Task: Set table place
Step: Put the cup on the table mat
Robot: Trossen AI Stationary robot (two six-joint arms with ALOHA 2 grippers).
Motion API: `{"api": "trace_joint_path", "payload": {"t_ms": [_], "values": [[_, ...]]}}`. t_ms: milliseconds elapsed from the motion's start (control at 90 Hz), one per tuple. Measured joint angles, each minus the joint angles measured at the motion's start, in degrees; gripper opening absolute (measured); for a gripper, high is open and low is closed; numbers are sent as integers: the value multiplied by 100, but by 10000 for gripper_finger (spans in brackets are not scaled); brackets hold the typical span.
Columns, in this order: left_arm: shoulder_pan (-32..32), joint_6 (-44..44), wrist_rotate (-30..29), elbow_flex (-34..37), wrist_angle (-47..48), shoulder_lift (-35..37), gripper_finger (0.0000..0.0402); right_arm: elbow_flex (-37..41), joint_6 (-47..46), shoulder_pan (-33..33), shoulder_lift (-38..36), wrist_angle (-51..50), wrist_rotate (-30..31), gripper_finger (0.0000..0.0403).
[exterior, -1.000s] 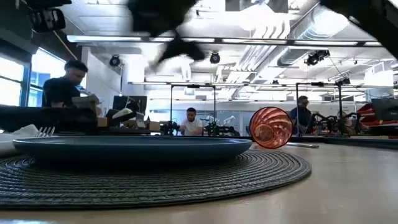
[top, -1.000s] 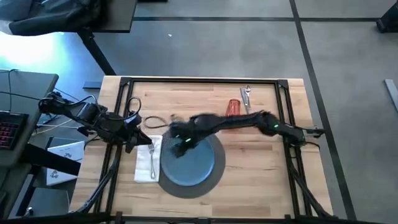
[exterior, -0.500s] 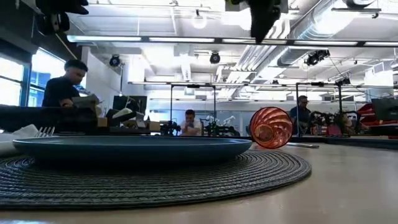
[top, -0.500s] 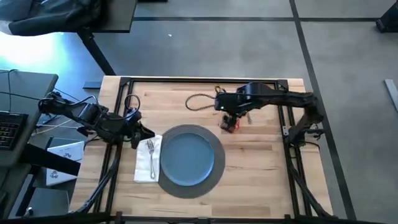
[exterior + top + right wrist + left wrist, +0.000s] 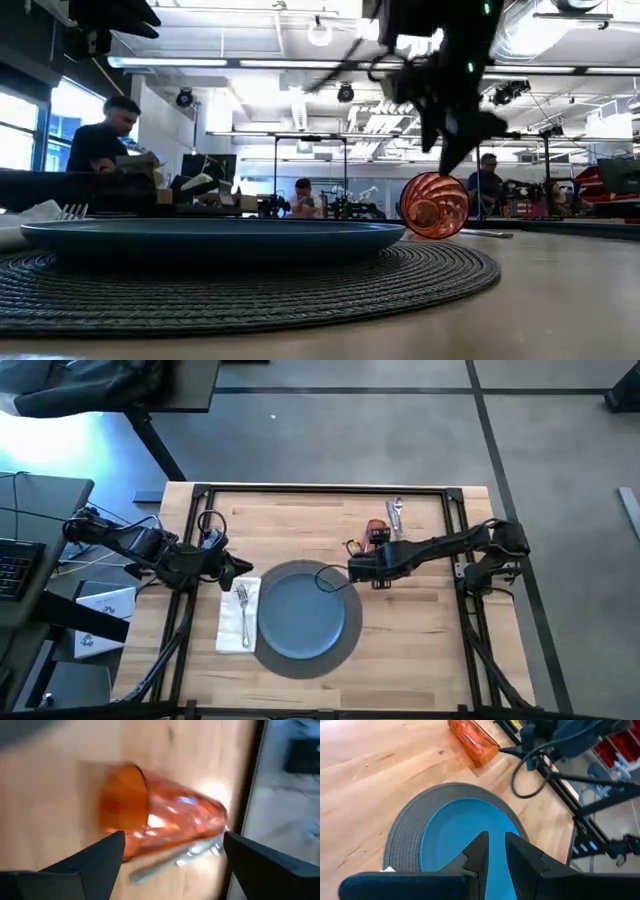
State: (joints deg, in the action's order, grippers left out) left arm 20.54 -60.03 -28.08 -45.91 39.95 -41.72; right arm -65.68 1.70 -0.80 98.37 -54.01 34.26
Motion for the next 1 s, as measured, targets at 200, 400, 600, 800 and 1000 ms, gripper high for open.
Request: {"api": "trace_joint_path", "payload": {"t_ms": [200, 400, 600, 800, 1000], "values": [[-51, -361, -359, 0, -5, -86, 51, 167, -151, 1084, 5, 181, -103, 205], [-277, -655, -440, -2, -48, -107, 51, -884, 341, 2265, -32, 64, -1546, 18], [-463, -888, -469, -2, -125, -129, 51, -2670, -354, 3250, 14, -462, -3161, 1], [-626, -890, -518, -9, -300, -205, 51, -4198, -1074, 4016, 818, -2028, -4292, 0], [-805, -883, -497, -9, -370, -288, 51, -4589, -1026, 4311, 1801, -2381, -4853, 0]]}}
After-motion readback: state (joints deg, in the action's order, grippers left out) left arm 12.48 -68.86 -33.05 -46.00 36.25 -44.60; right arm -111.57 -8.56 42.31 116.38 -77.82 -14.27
